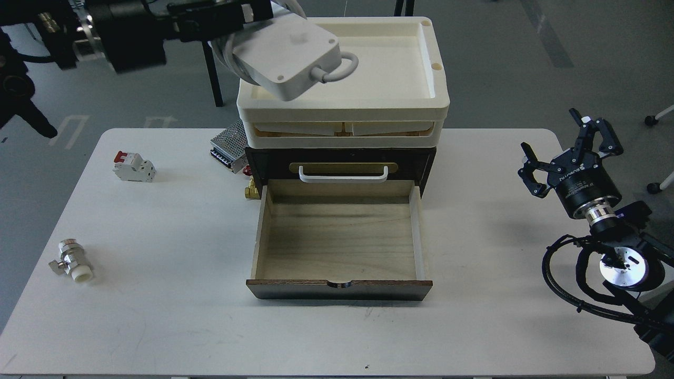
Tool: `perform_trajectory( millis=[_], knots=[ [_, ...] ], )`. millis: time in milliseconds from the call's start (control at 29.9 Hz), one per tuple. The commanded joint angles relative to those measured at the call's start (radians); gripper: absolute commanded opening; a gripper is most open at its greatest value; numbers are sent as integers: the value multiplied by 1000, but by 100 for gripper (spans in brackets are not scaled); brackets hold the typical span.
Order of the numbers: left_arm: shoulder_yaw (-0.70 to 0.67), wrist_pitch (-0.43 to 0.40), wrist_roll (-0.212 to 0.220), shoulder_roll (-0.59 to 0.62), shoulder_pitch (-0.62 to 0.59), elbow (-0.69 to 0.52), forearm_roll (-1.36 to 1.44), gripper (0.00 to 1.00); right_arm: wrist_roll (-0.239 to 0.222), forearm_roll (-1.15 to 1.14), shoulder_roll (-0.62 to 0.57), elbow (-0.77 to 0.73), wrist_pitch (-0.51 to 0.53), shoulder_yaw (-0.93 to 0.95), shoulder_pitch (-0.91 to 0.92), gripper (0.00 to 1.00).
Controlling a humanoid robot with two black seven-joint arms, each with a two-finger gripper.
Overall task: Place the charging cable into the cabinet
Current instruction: 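Lift the charger with the left gripper and carry it over the drawer, then lower the charger into the open wooden drawer with the left gripper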
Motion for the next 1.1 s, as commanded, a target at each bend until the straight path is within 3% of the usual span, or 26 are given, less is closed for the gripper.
perform_trajectory(
  millis=[0, 468, 769, 1070],
  knots=[
    [59, 0, 0, -32, 2, -16, 5, 0, 0, 0, 0, 0, 0, 0, 0, 99],
    [182, 0, 0, -73, 78, -97, 49, 0, 0, -2, 0, 0, 2, 0, 0, 99],
    [197, 0, 0, -131, 197, -46, 130, 0, 0, 0, 0, 0, 2, 0, 0, 99],
    [205, 33, 0, -228, 233, 107, 140, 0, 0, 0, 0, 0, 0, -1, 0, 99]
  ],
)
